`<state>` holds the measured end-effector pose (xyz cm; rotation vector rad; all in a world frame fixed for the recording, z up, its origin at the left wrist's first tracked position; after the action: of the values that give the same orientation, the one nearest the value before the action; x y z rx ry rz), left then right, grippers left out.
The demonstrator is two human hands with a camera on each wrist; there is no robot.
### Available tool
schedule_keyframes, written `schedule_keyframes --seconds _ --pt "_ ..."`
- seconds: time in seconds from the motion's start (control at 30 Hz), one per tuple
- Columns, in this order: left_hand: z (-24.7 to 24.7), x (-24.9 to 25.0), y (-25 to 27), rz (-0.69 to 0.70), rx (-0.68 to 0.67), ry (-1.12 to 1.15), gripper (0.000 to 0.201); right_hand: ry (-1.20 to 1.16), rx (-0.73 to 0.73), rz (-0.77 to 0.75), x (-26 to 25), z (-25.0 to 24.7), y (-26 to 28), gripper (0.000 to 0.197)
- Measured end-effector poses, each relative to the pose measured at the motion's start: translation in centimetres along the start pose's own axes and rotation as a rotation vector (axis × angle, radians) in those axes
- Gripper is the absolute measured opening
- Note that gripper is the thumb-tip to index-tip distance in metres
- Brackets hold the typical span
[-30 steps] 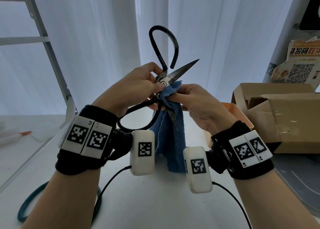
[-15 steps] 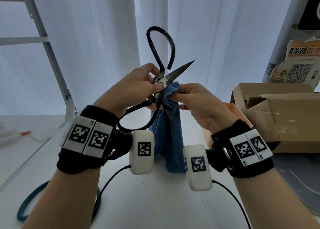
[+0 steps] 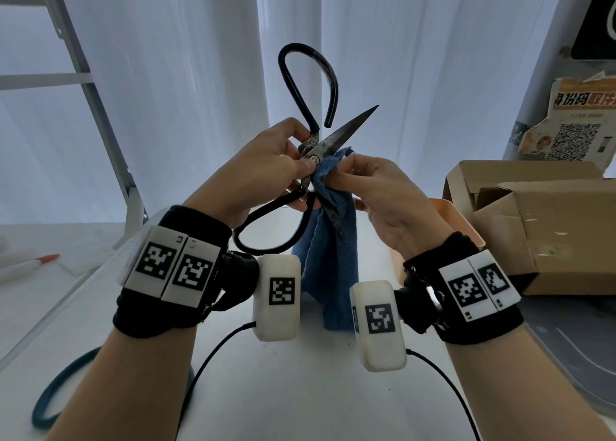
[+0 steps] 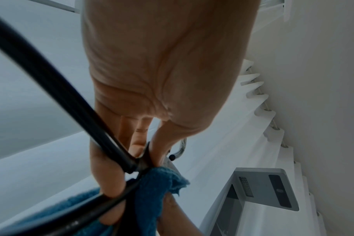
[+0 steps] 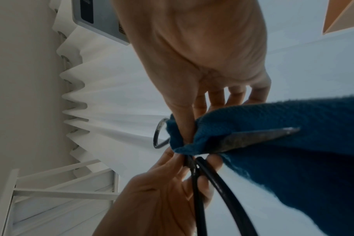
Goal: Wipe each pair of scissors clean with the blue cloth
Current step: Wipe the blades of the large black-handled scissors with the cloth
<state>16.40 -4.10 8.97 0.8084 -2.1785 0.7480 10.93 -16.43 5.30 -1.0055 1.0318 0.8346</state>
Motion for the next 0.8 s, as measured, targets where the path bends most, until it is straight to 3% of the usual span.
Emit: schedule_keyframes --seconds 0.27,0.5,0.7,0.77,0.8 --pt "-0.1 0.0 0.1 -0.002 -0.005 -0.004 0.013 0.019 -0.007 0.002 -0.1 0.3 0.2 0.007" --pt "0.0 -0.2 0.1 -0.012 -0.010 -0.014 0.012 0.058 -0.049 0.015 -0.2 0.6 0.4 0.015" --pt "-0.3 0.0 0.2 -0.019 -0.007 0.038 0.013 0.069 0.052 0.005 -0.1 -0.4 0.1 0.009" --pt "-0.4 0.0 0.2 -0.013 0.003 0.038 0.013 0.029 0.016 0.002 -0.1 0.0 0.2 0.002" --pt "-0.4 -0.1 0.2 -0.012 0.008 0.031 0.014 0.021 -0.001 -0.007 -0.1 0.2 0.1 0.009"
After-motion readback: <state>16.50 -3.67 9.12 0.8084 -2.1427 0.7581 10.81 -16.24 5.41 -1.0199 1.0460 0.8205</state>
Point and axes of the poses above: each hand's wrist, its own y-axis away from the middle knuckle, its own z-axis out of the palm, x = y × z, the point moved 9 cm from there along -y, towards the middle knuckle, and after that the axes turned 12 degrees about -y, right-handed, at the moved point
